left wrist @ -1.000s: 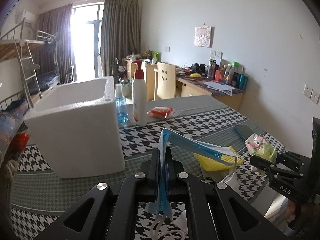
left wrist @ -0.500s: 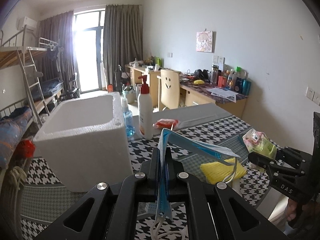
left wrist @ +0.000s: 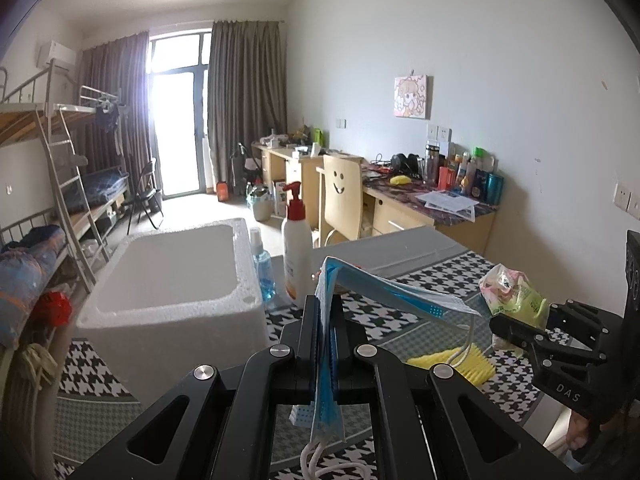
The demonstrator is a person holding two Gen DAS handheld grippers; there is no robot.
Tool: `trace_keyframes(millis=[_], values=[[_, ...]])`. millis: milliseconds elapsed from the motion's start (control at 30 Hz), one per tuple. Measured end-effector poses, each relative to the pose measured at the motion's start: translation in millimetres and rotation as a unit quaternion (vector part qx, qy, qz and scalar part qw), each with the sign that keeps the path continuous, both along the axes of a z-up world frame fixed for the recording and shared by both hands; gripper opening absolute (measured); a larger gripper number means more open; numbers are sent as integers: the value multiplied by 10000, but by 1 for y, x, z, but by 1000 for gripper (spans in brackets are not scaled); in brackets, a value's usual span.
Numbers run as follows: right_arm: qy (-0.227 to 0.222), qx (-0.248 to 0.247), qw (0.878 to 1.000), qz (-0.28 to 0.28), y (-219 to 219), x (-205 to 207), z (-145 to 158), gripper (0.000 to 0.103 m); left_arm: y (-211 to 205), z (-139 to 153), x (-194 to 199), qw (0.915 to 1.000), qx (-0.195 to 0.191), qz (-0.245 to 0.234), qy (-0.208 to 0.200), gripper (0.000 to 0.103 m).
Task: Organize soft objects
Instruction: 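Carry the blue mask and green bag with both tools over the white foam box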
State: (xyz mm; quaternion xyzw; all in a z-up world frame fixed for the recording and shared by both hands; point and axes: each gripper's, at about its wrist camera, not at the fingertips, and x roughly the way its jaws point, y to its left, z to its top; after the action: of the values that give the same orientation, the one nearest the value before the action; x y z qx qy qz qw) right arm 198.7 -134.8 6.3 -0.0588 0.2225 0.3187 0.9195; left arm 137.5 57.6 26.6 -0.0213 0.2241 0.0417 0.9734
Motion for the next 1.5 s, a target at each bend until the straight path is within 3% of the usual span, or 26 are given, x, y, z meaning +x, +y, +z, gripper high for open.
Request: trace_keyframes(millis=[533, 1500], values=[[-239, 65, 9996, 114, 18, 7, 21, 38, 12, 27, 17, 9999, -80, -61, -52, 5], [-534, 100, 9954, 788, 65, 15, 65, 38, 69, 60, 34, 9951, 41, 961, -245, 5]])
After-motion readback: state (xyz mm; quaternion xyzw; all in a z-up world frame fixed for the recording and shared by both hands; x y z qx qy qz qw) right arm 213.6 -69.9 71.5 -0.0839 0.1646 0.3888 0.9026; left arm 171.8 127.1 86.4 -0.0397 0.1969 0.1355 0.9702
